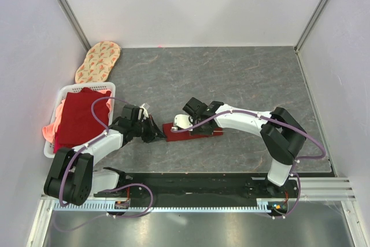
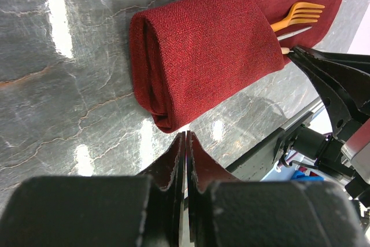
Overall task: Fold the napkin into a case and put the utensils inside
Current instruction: Insert the utensils into the folded napkin.
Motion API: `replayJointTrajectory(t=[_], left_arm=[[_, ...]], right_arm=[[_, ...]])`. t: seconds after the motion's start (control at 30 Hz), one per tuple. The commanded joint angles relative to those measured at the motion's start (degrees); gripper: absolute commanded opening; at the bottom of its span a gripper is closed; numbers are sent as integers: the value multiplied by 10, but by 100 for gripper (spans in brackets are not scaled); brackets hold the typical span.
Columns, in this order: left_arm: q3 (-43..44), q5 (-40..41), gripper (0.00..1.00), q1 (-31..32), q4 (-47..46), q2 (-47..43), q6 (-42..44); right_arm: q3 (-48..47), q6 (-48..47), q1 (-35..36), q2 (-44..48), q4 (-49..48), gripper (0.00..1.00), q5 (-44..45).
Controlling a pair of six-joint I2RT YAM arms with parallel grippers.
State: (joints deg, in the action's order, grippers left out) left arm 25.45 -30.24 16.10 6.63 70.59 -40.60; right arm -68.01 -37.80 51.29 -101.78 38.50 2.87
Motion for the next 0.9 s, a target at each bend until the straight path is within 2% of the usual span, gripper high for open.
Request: replayJointTrajectory(t=[0.0,0.4,0.47,0.5,0.53,0.67,0.7,0.87], left_arm=[[-1,4,7,-2,-23,-9,-11],[-3,4,7,-2,-23,-16,-13],[-3,4,7,-2,-23,-17,-13],[-2,4,7,-2,-23,-17,-13],[-3,4,7,-2,-23,-16,-13],[-3,4,7,-2,-24,-14,-12],[-3,4,7,-2,-25,-13,-12],[-1,2,7,-2,-29,-8,-11]], right_arm=[[-27,-11,7,-9,-21,0,-2],[-74,-22,22,-48,-19,4,-12],[-72,-21,22,-47,-19,7,-5],[-69,-21,22,-43,-19,13,-3],[-61,-21,22,-40,-18,16,-2],[-36,-16,20,-20,-23,21,9],[-30,-13,19,-12,-26,27,13],[2,-8,12,11,-36,32,15]])
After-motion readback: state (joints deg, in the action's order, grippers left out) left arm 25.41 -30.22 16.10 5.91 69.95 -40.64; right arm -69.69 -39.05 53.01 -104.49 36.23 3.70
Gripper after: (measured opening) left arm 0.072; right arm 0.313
